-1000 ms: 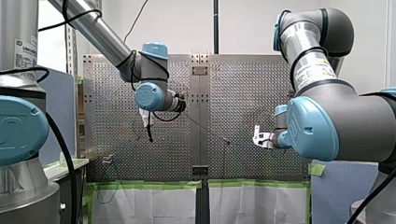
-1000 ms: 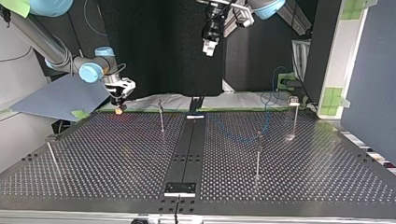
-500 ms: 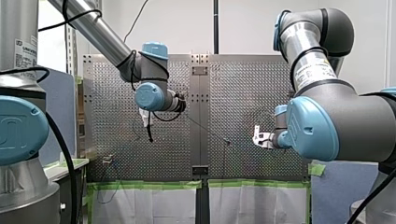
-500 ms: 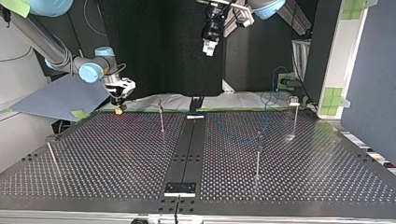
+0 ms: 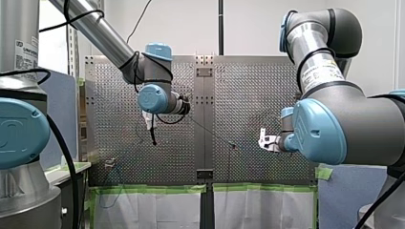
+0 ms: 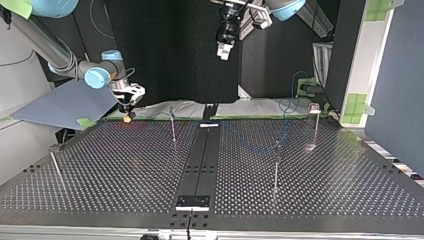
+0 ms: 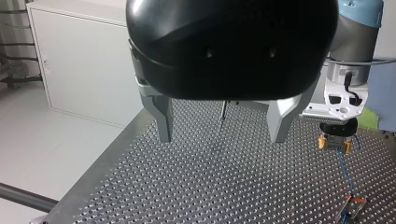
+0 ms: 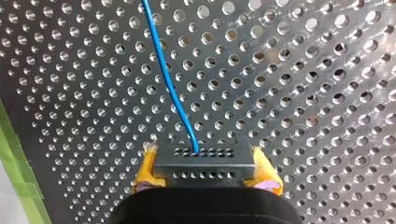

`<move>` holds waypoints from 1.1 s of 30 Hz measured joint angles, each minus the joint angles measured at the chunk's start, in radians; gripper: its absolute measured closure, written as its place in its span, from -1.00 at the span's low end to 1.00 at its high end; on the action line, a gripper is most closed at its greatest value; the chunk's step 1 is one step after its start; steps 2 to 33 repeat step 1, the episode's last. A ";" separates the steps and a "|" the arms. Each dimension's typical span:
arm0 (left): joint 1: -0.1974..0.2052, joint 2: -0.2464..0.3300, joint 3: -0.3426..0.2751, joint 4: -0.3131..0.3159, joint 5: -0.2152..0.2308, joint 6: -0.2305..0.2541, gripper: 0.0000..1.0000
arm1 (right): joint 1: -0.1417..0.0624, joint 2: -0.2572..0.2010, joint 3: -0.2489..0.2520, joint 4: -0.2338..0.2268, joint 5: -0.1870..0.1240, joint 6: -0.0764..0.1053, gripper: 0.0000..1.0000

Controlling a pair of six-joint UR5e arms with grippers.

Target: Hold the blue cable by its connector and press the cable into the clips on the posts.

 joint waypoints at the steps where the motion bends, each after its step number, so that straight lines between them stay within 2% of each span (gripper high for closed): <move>1: 0.000 0.000 0.000 0.000 0.000 0.000 -1.00 | 0.000 0.000 0.000 0.000 0.000 0.000 1.00; 33: 0.000 0.000 0.000 0.000 0.000 0.000 -1.00 | 0.000 0.000 0.000 0.000 0.000 0.000 1.00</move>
